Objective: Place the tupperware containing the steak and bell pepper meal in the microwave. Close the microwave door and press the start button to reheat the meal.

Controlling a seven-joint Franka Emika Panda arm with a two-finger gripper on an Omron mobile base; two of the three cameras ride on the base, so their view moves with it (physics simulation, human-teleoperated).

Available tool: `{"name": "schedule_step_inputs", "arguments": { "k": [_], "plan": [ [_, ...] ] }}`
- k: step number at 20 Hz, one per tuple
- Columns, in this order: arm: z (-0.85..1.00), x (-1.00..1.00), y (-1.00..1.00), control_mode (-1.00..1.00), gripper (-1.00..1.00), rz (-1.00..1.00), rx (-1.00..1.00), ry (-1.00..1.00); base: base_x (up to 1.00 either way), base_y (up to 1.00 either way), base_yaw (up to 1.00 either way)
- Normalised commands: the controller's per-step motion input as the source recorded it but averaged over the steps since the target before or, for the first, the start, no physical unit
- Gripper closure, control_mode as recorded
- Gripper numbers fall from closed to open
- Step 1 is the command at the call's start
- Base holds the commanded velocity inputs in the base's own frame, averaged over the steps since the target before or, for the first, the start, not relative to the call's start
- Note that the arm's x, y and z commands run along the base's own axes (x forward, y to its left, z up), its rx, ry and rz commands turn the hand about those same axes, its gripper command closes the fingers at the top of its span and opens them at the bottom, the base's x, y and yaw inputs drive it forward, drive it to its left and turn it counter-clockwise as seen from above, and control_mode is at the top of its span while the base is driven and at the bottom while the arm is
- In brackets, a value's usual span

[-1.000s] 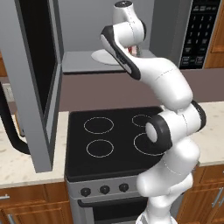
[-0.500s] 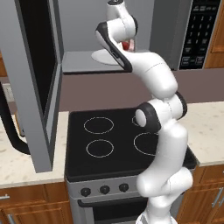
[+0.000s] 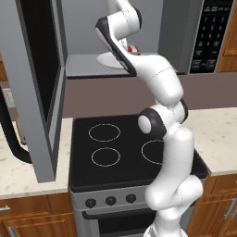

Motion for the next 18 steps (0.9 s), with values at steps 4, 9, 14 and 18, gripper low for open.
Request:
{"name": "schedule_step_inputs", "arguments": {
  "k": [4, 9, 14, 18],
  "plan": [
    [-0.13, -0.94, 0.00, -1.00, -1.00, 0.00, -0.07, -0.42, 0.00, 0.00, 0.00],
    [-0.80, -1.00, 0.03, -1.00, -1.00, 0.00, -0.13, -0.37, 0.00, 0.00, 0.00],
    [-1.00, -1.00, 0.01, -1.00, -1.00, 0.00, -0.23, -0.34, 0.00, 0.00, 0.00],
    [-1.00, -1.00, 0.00, -1.00, -1.00, 0.00, -0.21, -0.30, 0.00, 0.00, 0.00]
  ]
}}
